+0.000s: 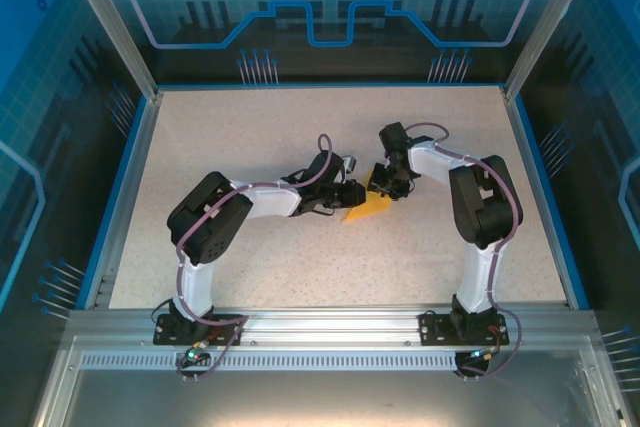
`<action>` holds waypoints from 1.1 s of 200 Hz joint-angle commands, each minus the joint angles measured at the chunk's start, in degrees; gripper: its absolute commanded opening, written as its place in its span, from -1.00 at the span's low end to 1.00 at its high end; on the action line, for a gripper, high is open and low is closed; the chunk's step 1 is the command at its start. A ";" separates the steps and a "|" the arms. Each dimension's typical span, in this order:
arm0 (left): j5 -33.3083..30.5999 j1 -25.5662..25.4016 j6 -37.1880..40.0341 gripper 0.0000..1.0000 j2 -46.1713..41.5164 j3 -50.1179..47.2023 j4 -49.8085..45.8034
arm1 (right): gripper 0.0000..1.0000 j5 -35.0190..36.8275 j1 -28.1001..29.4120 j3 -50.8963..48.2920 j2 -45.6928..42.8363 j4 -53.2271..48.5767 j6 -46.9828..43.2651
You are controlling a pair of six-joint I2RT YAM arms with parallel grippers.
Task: Fold a paper plane with a square sheet of paper (pick it up from the middle)
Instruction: Fourth fold the wing at the center of the table.
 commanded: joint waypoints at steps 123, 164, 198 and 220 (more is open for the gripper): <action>-2.22 -0.35 0.85 -0.71 3.82 1.81 -6.16 | -0.25 3.39 -0.95 -2.42 5.87 -3.73 1.54; -2.78 -0.35 1.05 -0.78 4.31 1.64 -6.99 | -0.21 2.21 -1.03 -2.13 4.32 -2.54 0.54; -2.60 -0.30 1.13 -0.86 4.85 1.41 -7.95 | -0.16 -0.96 -1.38 -1.61 -0.42 0.58 -1.44; -2.65 -0.29 1.35 -0.89 5.20 1.09 -9.07 | -0.13 -3.29 -1.99 -1.86 -5.32 3.07 -2.93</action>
